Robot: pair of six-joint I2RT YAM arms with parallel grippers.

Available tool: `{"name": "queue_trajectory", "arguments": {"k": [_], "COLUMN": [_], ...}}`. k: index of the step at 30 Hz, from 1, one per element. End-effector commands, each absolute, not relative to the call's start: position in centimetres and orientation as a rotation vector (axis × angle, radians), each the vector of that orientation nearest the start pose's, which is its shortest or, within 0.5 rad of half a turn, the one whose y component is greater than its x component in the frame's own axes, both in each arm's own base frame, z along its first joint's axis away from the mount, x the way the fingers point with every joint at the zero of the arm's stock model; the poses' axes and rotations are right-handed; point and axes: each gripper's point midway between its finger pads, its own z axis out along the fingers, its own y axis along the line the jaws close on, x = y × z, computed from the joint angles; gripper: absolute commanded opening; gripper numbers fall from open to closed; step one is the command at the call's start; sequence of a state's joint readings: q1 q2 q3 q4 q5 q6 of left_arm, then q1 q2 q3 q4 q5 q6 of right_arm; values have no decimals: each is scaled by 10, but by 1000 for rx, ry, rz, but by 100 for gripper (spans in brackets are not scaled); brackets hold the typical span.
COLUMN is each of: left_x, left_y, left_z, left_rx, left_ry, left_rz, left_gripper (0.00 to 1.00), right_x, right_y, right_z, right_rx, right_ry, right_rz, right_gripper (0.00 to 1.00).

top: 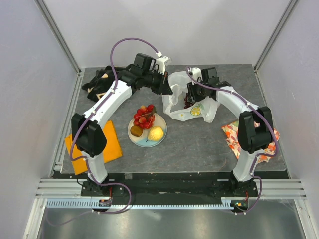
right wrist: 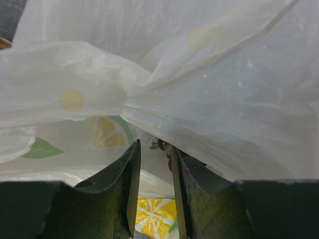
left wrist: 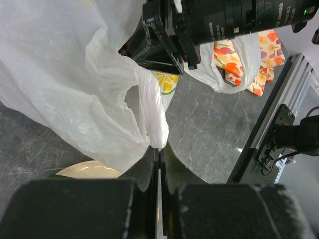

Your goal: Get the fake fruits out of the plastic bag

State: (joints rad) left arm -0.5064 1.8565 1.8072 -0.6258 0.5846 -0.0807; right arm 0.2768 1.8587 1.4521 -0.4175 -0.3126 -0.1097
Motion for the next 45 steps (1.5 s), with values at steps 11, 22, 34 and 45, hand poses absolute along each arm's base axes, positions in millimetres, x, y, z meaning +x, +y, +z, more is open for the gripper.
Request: {"name": "queue_trajectory", "arguments": {"k": [11, 22, 34, 45], "left_x": [385, 384, 377, 378], "left_y": [-328, -326, -320, -321], "left_z": [265, 265, 268, 266], "left_rx": [807, 812, 832, 844], "left_ry": [2076, 2073, 2060, 2059], "left_rz": [-950, -941, -910, -884], "left_gripper": [2, 2, 2, 2], "right_x": [345, 403, 462, 473], "right_y": [117, 129, 152, 168], "right_z": [84, 120, 68, 105], "right_rx": [-826, -675, -455, -554], "right_ry": [2633, 2529, 2611, 2469], "right_rz": [223, 226, 275, 376], "right_gripper": [36, 58, 98, 47]}}
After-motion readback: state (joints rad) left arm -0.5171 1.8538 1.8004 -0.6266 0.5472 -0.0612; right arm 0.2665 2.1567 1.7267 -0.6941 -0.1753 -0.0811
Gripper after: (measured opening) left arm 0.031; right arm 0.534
